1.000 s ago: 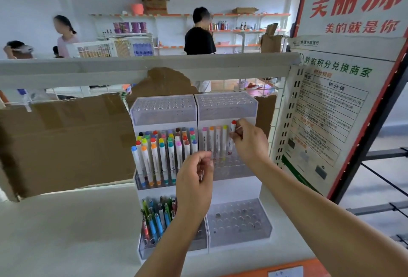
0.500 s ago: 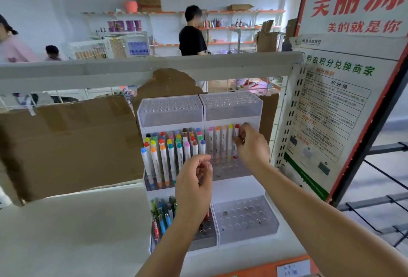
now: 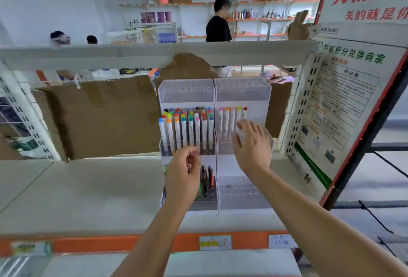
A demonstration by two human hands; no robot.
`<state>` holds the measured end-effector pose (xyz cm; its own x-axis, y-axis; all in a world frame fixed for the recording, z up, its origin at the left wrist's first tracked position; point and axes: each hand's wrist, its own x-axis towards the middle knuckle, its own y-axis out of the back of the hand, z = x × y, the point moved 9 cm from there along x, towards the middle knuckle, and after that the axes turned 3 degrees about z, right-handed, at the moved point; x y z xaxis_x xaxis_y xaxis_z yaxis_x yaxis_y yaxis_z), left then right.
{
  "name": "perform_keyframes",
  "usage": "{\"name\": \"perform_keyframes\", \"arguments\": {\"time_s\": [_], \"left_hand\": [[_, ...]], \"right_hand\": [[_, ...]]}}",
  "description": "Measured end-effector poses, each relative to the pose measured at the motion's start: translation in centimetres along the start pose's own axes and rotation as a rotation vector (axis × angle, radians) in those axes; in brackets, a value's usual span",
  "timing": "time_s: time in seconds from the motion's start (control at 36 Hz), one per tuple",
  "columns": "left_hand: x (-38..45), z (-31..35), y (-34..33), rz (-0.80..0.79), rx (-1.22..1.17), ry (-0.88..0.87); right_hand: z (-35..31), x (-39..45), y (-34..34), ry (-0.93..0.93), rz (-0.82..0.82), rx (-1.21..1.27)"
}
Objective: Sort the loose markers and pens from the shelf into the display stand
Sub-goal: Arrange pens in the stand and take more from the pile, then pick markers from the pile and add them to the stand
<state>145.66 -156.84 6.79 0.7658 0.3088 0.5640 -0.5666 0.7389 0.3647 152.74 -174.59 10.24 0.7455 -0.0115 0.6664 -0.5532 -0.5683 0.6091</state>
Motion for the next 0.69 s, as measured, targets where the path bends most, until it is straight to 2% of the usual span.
{"name": "perform_keyframes", "arguments": {"time_s": [0.28, 0.47, 0.69], "left_hand": [[-3.6, -4.4, 8.4, 0.07, 0.288, 0.194], [-5.4, -7.9, 17.0, 0.041, 0.587, 0.317], [-8.8, -13.3, 27.4, -0.01, 0.845, 0.519]], "right_hand": [[-10.2, -6.4, -3.6, 0.432, -0.227, 0.122], [-17.8, -10.3, -8.9, 0.529, -0.593, 0.067], [-26.4, -14.8, -13.6, 0.585, -0.863, 0.034]]}}
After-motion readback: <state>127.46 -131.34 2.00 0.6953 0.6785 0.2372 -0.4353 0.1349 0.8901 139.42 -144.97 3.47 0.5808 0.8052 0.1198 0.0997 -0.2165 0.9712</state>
